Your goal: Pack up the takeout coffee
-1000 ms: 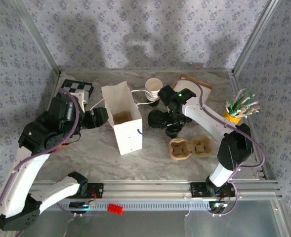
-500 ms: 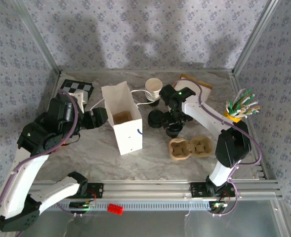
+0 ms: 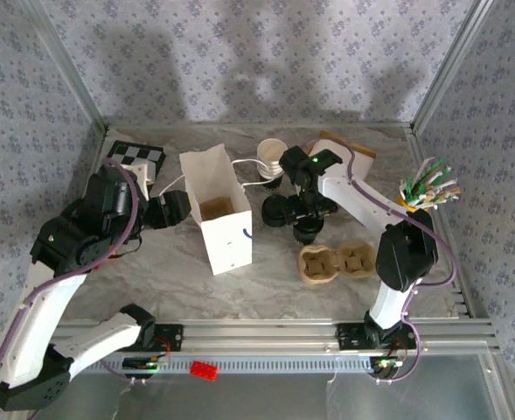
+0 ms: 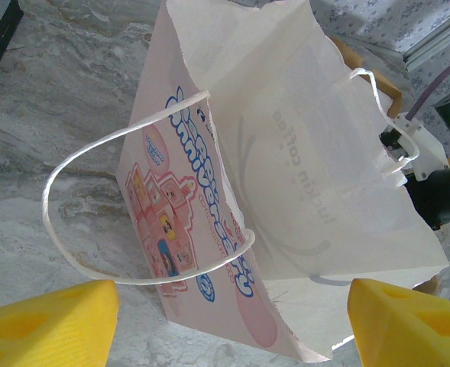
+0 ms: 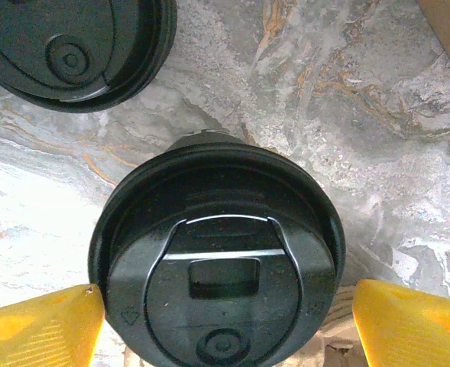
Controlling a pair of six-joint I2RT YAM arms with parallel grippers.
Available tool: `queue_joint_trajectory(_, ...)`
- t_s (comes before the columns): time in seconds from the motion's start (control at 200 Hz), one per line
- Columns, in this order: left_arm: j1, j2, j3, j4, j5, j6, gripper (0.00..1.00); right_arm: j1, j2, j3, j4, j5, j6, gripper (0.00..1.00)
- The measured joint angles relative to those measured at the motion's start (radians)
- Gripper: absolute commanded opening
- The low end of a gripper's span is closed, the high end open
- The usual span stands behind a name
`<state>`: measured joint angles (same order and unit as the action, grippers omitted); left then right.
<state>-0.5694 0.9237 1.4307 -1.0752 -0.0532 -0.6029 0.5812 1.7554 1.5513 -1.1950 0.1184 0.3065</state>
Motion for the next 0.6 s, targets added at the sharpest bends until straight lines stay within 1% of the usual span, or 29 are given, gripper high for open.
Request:
queue_joint_trajectory(0.205, 0.000, 0.000, 0.000, 0.000, 0.000, 0.000, 0.79, -0.008, 0.012, 0.000, 0.002, -0.014, 0.003, 0.82)
queue_joint_trajectory(0.6, 0.000, 0.000, 0.000, 0.000, 0.000, 0.000, 0.79, -0.010, 0.028, 0.000, 0.003, -0.030, 0.027, 0.82)
